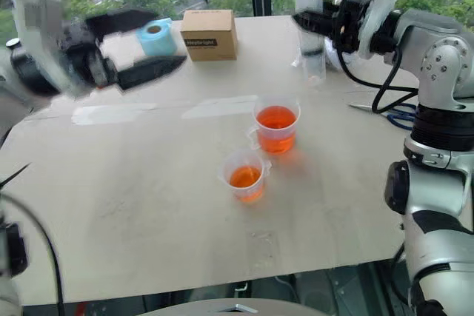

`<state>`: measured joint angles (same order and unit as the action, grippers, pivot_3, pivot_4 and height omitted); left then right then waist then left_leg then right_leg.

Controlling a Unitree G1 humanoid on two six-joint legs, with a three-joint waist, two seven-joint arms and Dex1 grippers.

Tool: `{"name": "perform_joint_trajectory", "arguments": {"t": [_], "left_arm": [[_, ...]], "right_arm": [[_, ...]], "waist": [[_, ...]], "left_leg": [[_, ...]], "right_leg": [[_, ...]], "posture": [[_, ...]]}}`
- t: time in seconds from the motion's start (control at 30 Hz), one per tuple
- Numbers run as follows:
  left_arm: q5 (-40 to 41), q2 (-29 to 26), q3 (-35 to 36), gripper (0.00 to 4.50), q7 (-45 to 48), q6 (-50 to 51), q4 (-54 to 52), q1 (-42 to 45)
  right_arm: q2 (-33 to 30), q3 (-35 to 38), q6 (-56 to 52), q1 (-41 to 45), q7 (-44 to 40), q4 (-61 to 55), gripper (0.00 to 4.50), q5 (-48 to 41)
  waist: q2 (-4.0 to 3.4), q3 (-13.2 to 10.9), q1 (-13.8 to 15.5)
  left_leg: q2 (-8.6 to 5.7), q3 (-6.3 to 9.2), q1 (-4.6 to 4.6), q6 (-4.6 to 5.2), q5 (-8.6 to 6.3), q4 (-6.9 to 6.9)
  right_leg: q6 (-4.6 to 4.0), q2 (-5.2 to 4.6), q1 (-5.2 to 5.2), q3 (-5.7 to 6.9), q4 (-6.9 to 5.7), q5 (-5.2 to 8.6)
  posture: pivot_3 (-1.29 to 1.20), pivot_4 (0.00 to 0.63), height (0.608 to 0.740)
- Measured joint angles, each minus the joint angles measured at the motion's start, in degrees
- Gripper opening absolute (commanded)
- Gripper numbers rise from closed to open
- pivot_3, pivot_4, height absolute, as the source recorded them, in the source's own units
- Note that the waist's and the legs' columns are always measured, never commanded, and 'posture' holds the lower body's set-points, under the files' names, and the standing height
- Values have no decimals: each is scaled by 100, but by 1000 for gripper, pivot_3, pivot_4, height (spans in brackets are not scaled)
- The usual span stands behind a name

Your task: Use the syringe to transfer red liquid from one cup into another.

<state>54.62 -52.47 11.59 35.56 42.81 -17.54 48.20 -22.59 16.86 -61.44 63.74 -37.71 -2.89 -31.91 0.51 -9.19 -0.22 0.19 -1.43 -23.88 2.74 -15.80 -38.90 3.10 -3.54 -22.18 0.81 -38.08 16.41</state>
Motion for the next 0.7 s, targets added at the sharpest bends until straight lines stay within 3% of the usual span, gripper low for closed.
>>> {"name": "perform_joint_trajectory", "arguments": {"t": [0.07, 0.17, 0.43, 0.7], "left_arm": [[-233, 393, -213, 4500, -57, -172, 368, 590], [-733, 789, -557, 4500, 96, -457, 905, 1080], [-1482, 1429, -785, 4500, 515, -897, 1796, 1745], [-1501, 1664, -863, 4500, 1078, -665, 1919, 1763]], "right_arm": [[549, 83, 349, -24, 248, -283, 1604, -197], [841, 77, 917, -326, 474, -628, 1604, -282], [930, -730, 2114, -1788, 539, -1077, 1604, 76], [981, -1318, 2950, -2414, 557, -1229, 1604, 416]], "waist": [[0, 0, -25], [1, 1, -53], [1, 1, -107], [0, 0, -206]], "left_leg": [[-3, 0, 0, -3, 2, -7], [-9, -2, 6, -3, 2, -11], [-6, -11, 5, -8, 6, -11], [-5, -18, 5, -10, 7, -14]], "right_leg": [[1, 0, -3, 2, -24, 0], [0, -3, -8, 0, -41, 0], [2, -1, -20, -10, -47, 2], [3, -2, -30, -20, -68, 2]], "posture": [[0, 150, 740], [0, 150, 740], [0, 150, 740], [0, 150, 740]]}}
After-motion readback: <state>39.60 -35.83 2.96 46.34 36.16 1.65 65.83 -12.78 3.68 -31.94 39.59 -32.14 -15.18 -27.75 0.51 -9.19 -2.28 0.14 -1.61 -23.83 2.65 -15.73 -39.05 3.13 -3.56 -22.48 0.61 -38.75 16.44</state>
